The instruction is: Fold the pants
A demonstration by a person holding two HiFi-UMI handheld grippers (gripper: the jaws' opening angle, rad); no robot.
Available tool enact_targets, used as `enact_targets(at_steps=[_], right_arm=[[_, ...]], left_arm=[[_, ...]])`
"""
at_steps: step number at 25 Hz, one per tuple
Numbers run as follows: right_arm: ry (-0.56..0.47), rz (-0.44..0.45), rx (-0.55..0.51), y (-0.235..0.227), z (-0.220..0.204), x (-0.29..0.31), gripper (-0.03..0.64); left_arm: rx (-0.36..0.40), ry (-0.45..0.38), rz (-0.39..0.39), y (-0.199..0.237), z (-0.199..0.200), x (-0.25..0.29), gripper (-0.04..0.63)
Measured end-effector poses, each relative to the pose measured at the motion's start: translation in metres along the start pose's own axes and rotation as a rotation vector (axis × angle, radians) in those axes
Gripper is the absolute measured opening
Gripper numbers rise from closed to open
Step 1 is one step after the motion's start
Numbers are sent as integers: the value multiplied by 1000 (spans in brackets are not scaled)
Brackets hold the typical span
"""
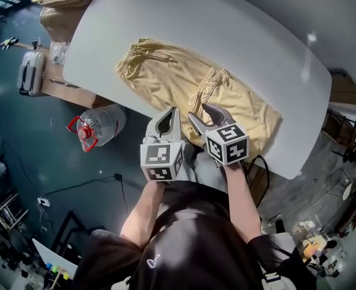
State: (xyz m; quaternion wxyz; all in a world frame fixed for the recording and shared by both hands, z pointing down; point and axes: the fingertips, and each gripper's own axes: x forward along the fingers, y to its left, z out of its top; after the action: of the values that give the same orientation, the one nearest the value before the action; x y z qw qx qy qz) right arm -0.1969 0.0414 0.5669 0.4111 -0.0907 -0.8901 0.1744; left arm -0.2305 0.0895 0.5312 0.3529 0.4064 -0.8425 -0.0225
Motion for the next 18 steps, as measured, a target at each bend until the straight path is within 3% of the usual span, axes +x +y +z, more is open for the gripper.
enact_targets(at_steps=[4,8,11,18], right_arm=[[-103,-24,0,-4,20,-19,200],[-326,15,102,-7,61,-61,167],[-480,22,109,-6,94,-102,153],[-740,-94,109,-24,111,-209,8]], left_arm=[[14,-20,-16,-6,7,-1,3],[43,-37,-52,-23,17,1,3],[69,-49,-86,-43,27,1,3],[147,-88,-161,-97,38,-5,3]])
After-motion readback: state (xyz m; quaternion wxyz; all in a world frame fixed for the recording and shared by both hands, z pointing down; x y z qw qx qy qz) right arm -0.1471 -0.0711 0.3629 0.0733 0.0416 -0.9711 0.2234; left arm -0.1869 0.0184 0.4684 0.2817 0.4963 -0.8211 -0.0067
